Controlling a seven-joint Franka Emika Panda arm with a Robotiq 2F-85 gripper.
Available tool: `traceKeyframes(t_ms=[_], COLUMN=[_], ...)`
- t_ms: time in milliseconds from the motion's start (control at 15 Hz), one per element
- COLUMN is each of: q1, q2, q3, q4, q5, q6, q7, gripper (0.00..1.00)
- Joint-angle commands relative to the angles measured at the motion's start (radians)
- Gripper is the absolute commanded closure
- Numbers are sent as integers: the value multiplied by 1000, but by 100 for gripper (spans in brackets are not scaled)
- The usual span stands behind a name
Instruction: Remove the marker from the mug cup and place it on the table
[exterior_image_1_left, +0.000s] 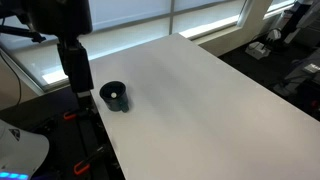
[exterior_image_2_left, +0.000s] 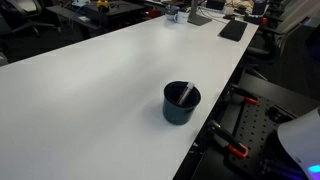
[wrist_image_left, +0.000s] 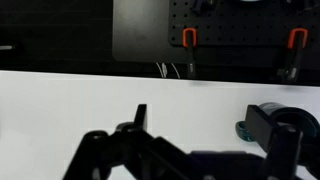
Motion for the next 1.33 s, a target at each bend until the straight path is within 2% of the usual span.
traceKeyframes(t_ms=[0,667,1267], q1=[14,14,183], q2=[0,0,-2], q3=[-13,-13,-68], q4=[3,3,6], q5=[-7,-7,75], q6=[-6,-6,28], q7=[7,7,-272], gripper=[0,0,0])
